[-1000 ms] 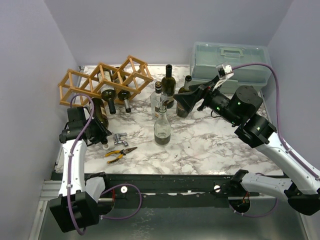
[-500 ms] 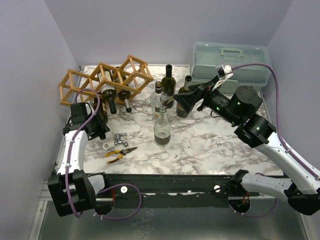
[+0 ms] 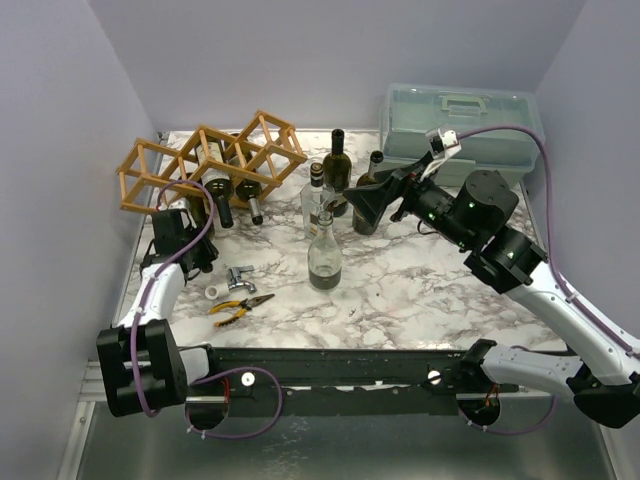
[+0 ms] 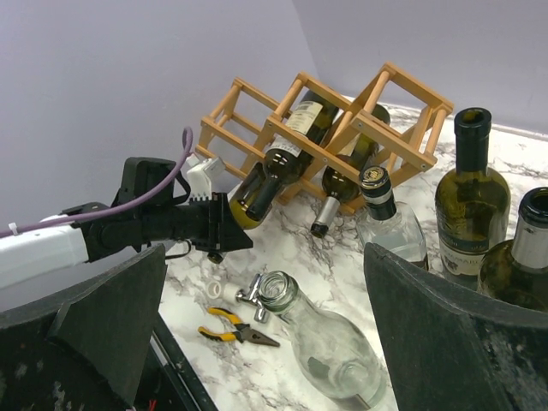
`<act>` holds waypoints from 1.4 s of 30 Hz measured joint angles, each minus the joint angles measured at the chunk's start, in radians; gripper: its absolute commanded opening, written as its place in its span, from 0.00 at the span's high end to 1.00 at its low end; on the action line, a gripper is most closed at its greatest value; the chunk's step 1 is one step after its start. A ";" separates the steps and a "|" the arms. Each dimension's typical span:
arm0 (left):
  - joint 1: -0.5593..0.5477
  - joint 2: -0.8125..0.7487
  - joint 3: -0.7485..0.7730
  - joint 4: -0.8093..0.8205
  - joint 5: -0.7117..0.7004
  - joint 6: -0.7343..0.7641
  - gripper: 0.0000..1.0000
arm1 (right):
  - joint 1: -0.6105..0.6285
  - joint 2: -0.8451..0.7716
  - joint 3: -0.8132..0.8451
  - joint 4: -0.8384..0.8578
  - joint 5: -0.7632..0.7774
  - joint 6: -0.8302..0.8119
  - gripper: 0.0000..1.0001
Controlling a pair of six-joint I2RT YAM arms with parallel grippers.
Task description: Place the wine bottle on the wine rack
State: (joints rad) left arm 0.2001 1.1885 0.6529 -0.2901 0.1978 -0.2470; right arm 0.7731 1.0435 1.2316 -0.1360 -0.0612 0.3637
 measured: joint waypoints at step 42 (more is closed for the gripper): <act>0.004 0.285 0.128 0.282 -0.084 0.031 0.01 | 0.000 0.042 -0.006 0.005 0.047 -0.032 0.00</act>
State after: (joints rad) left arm 0.2039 1.4734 0.7811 -0.0078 0.1135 -0.2161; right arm 0.7731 1.0859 1.2255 -0.1314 -0.0143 0.3313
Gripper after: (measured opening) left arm 0.750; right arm 0.998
